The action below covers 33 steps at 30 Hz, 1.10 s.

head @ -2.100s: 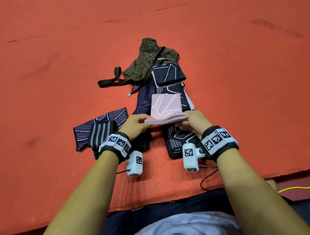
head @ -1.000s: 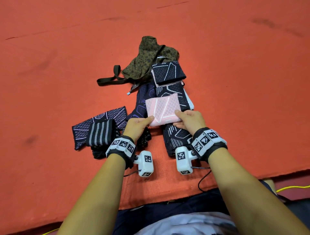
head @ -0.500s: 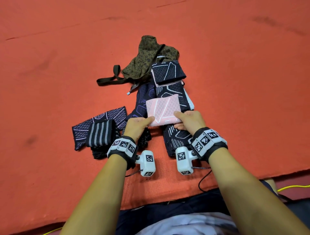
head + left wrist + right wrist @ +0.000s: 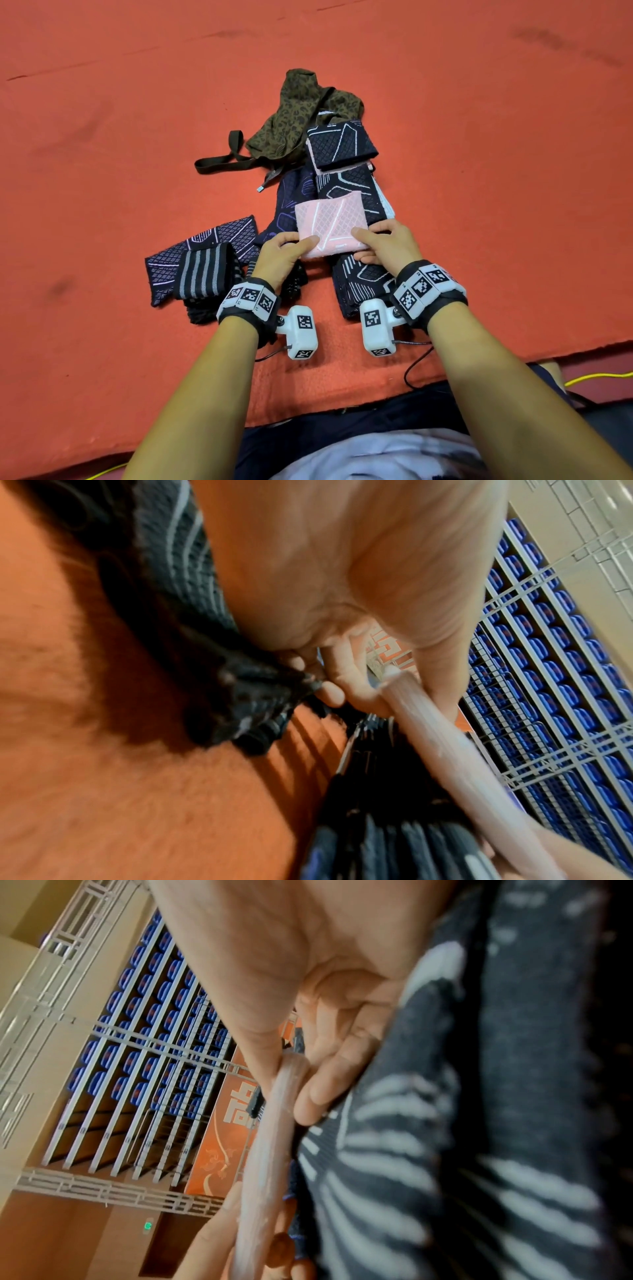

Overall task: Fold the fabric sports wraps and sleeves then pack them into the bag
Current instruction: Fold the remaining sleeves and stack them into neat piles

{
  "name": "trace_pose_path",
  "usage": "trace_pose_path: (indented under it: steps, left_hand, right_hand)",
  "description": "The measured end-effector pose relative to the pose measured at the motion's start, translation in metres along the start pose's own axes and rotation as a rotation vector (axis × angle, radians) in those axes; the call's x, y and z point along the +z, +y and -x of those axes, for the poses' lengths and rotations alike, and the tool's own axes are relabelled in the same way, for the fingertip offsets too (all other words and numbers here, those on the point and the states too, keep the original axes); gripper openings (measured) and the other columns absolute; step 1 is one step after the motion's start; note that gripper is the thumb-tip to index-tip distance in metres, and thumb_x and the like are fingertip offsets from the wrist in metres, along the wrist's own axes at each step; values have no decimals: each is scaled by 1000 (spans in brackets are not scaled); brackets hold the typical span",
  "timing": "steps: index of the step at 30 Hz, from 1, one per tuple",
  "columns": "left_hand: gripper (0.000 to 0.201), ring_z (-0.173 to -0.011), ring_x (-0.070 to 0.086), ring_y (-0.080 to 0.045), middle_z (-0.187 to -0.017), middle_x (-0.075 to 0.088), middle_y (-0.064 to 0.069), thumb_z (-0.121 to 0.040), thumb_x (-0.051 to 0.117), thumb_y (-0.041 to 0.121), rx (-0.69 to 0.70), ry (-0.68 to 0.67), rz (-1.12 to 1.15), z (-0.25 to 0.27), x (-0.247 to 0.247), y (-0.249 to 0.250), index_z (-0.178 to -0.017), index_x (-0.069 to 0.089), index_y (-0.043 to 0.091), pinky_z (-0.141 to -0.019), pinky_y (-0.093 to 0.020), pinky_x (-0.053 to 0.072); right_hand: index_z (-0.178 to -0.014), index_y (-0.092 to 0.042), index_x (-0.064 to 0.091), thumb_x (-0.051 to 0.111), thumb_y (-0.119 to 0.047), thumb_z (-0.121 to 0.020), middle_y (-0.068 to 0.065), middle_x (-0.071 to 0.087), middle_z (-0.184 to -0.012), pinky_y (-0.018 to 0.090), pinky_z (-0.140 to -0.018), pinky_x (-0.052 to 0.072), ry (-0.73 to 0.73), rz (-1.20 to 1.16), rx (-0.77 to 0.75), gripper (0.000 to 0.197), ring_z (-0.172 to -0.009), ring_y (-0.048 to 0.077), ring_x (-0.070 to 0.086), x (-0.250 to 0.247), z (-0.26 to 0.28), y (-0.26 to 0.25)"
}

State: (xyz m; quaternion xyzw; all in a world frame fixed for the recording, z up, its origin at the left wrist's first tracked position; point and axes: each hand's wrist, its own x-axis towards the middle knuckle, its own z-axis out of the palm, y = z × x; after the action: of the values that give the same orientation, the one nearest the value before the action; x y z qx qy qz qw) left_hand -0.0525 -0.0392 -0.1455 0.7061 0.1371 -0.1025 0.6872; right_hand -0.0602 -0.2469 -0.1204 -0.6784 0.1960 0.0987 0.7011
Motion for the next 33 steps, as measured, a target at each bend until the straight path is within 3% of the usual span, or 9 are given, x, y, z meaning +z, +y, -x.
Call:
trace_pose_path:
  steps: [4, 7, 9, 13, 17, 22, 27, 30, 33]
  left_hand:
    - [43, -93, 69, -29, -104, 75, -14, -72, 81, 35, -19, -67, -6, 9, 11, 12, -107, 74, 12, -96, -56, 53]
    - [43, -90, 67, -24, -104, 75, -11, -70, 78, 28, 33, -36, -46, 8, 15, 18, -109, 72, 12, -96, -51, 52]
    - [40, -87, 67, -23, -101, 74, -11, -73, 77, 20, 63, -42, -38, 9, 15, 21, -111, 70, 8, -86, -47, 54]
    - [40, -79, 66, -25, -94, 73, -11, -70, 77, 14, 68, -122, 9, 16, 12, 32, -109, 70, 6, -71, -37, 51]
    - [26, -79, 61, -29, -92, 69, -14, -72, 73, 7, 98, -225, 7, 26, 8, 47, -98, 72, 9, -69, -38, 48]
    - [25, -83, 57, -28, -93, 63, -18, -90, 68, 29, 109, -154, 36, 24, 12, 62, -97, 66, 5, -72, -37, 46]
    - [45, -60, 46, -10, -61, 53, 6, -96, 65, 30, 232, -43, -184, 19, 26, 63, -52, 57, 21, -59, -26, 38]
    - [33, -62, 52, -7, -66, 61, 7, -93, 69, 28, 260, -83, -238, 20, 34, 60, -61, 64, 22, -62, -23, 43]
    - [8, -73, 59, -11, -82, 67, 1, -85, 73, 28, 256, -44, -199, 19, 38, 58, -84, 68, 22, -70, -29, 50]
  right_hand:
    - [-97, 0, 66, 69, -14, -93, 13, 70, -82, 19, -60, 58, -102, 77, -9, 15, -62, 14, 69, -3, 7, -6]
    - [-77, -13, 62, 75, -14, -83, 5, 66, -81, 35, -75, 58, -75, 233, -68, 14, -74, 19, 65, -1, 7, -6]
    - [-86, -16, 61, 76, -12, -76, 5, 69, -88, 43, -84, 57, -60, 281, -59, 19, -83, 23, 67, 1, 10, -10]
    - [-114, -12, 53, 74, -3, -80, 11, 73, -104, 50, -92, 57, -56, -18, -68, 41, -97, 27, 72, 1, 12, -19]
    - [-120, -14, 55, 75, -10, -84, 15, 70, -107, 45, -90, 58, -4, -87, -146, 41, -98, 31, 71, -3, 15, -35]
    - [-78, -19, 72, 70, -17, -82, -4, 70, -79, 39, -82, 54, -46, 259, -192, 5, -80, 17, 65, -14, 17, -45]
    - [-95, -13, 71, 63, -20, -88, -6, 64, -82, 30, -72, 46, -124, 451, -222, 13, -77, 12, 57, -14, 28, -49]
    - [-108, -21, 65, 63, -19, -89, 0, 67, -86, 31, -70, 48, -134, 454, -224, 19, -77, 16, 62, -14, 29, -45]
    - [-114, -27, 53, 52, -6, -87, -2, 57, -77, 29, -59, 37, -44, 448, -199, 34, -67, 15, 53, -22, 27, -41]
